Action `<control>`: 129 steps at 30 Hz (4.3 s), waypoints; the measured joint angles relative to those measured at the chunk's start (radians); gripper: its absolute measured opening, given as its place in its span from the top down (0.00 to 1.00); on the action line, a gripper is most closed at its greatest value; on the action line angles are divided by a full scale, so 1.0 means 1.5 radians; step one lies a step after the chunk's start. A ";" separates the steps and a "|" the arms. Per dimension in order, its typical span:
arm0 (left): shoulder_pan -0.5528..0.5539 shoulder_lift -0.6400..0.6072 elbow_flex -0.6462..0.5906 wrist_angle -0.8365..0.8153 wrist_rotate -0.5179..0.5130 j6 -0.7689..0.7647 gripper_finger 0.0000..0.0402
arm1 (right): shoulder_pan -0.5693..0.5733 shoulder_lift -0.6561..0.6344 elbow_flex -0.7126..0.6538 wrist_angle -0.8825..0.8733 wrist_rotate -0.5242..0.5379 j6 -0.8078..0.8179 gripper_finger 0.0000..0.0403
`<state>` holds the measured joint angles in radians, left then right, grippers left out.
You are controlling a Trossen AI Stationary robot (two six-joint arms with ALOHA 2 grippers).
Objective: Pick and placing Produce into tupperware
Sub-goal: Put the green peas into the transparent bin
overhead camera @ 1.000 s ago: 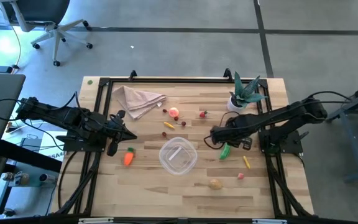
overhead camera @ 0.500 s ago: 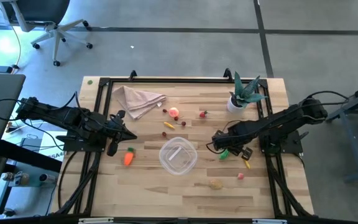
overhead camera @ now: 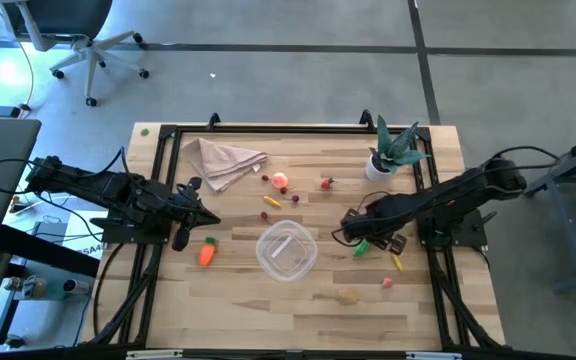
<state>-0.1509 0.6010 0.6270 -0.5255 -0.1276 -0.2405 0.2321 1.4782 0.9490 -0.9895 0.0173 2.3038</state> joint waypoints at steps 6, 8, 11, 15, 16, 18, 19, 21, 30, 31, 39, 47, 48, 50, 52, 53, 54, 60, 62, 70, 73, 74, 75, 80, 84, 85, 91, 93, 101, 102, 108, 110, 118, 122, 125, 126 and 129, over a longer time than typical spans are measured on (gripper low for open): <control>0.000 0.000 0.000 0.000 0.000 0.000 0.99 | 0.000 0.040 0.000 -0.002 0.000 -0.024 0.50; 0.000 0.000 0.000 0.000 0.000 0.000 0.99 | 0.000 0.050 0.000 -0.002 0.000 -0.027 0.49; 0.000 0.000 0.000 0.000 0.000 0.000 0.99 | 0.000 0.063 0.000 0.001 0.004 -0.031 0.49; 0.000 0.000 0.000 0.000 0.000 0.000 0.99 | 0.000 0.081 0.000 0.012 0.008 -0.031 0.49; 0.000 0.000 0.000 0.000 0.000 0.000 0.99 | 0.000 0.085 0.000 0.016 0.008 -0.031 0.49; 0.000 0.000 0.000 0.000 0.000 0.000 0.99 | 0.002 0.094 0.000 0.022 0.009 -0.031 0.49; 0.000 0.000 0.000 0.000 0.000 0.000 0.99 | 0.004 0.098 0.000 0.025 0.009 -0.030 0.49; 0.000 0.000 0.000 0.000 0.000 0.000 0.99 | 0.011 0.105 0.000 0.030 0.009 -0.022 0.49; 0.000 0.000 0.000 0.000 0.000 0.000 0.99 | 0.050 0.115 0.000 0.035 0.079 0.035 0.49; 0.000 0.000 0.000 0.000 0.000 0.000 0.99 | 0.052 0.115 0.000 0.035 0.081 0.037 0.49; 0.000 0.000 0.000 0.000 0.000 0.000 0.99 | 0.061 0.118 -0.051 0.114 0.064 0.070 0.49; 0.000 0.000 0.000 0.000 0.000 0.000 0.99 | 0.061 0.116 -0.065 0.137 0.058 0.066 0.49; 0.000 0.000 0.000 0.000 0.000 0.000 0.99 | 0.061 0.116 -0.065 0.138 0.058 0.066 0.49; 0.000 0.000 0.000 0.000 0.000 0.000 0.99 | 0.061 0.116 -0.065 0.138 0.058 0.065 0.49; 0.000 0.000 0.000 0.000 0.000 0.000 0.99 | 0.061 0.116 -0.066 0.138 0.058 0.065 0.50; 0.000 0.000 0.000 0.000 0.000 0.000 0.99 | 0.061 0.116 -0.066 0.138 0.058 0.065 0.50; 0.000 0.000 0.000 0.000 0.000 0.000 0.99 | 0.061 0.116 -0.066 0.138 0.058 0.065 0.51; 0.000 0.000 0.000 0.000 0.000 0.000 0.99 | 0.061 0.117 -0.066 0.138 0.056 0.065 0.56; 0.000 0.000 0.000 0.000 0.000 0.000 0.99 | 0.061 0.117 -0.066 0.138 0.056 0.065 0.57; 0.000 0.000 0.000 0.000 0.000 0.000 0.99 | 0.061 0.117 -0.067 0.138 0.056 0.065 0.61; 0.000 0.000 0.000 0.000 0.000 0.000 0.99 | 0.061 0.117 -0.067 0.138 0.056 0.065 0.62; 0.000 0.000 0.000 0.000 0.000 0.000 0.99 | 0.061 0.117 -0.067 0.138 0.056 0.065 0.62; 0.000 0.000 0.000 0.000 0.000 0.000 0.99 | 0.061 0.117 -0.067 0.138 0.057 0.064 0.63; 0.000 0.000 0.000 0.000 0.000 0.000 0.99 | 0.059 0.117 -0.067 0.140 0.056 0.033 0.64; 0.000 0.000 0.000 0.000 0.000 0.000 0.99 | 0.060 0.117 -0.067 0.142 0.066 -0.020 0.64; 0.000 0.000 0.000 0.000 0.000 0.000 0.99 | 0.060 0.117 -0.067 0.143 0.071 -0.042 0.64; 0.000 0.000 0.000 0.000 0.000 0.000 0.99 | 0.060 0.118 -0.067 0.147 0.084 -0.155 0.64; 0.000 0.000 0.000 0.000 0.000 0.000 0.99 | 0.060 0.118 -0.067 0.149 0.088 -0.188 0.64; 0.000 0.000 0.000 0.000 0.000 0.000 0.99 | 0.059 0.118 -0.067 0.156 0.103 -0.367 0.64; 0.000 0.000 0.000 0.000 0.000 0.000 0.99 | 0.059 0.118 -0.067 0.157 0.104 -0.384 0.64; 0.000 0.000 0.000 0.000 0.000 0.000 0.99 | 0.059 0.119 -0.067 0.159 0.130 -0.489 0.64; 0.000 0.000 0.000 0.000 0.000 0.000 0.99 | 0.058 0.119 -0.068 0.161 0.150 -0.516 0.64; 0.000 0.000 0.000 0.000 0.000 0.000 0.99 | 0.058 0.120 -0.068 0.202 0.230 -0.530 0.64; 0.000 0.000 0.000 0.000 0.000 0.000 0.99 | 0.058 0.120 -0.068 0.201 0.228 -0.569 0.64; 0.000 0.000 0.000 0.000 0.000 0.000 0.99 | 0.058 0.119 -0.068 0.201 0.226 -0.615 0.64; 0.000 0.000 0.000 0.000 0.000 0.000 0.99 | 0.058 0.119 -0.068 0.201 0.225 -0.632 0.64; 0.000 0.000 0.000 0.000 0.000 0.000 0.99 | 0.058 0.119 -0.068 0.201 0.225 -0.669 0.64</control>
<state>-0.1513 0.6010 0.6270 -0.5255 -0.1276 -0.2407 0.3199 1.6569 0.8474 -0.6886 0.3546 1.3004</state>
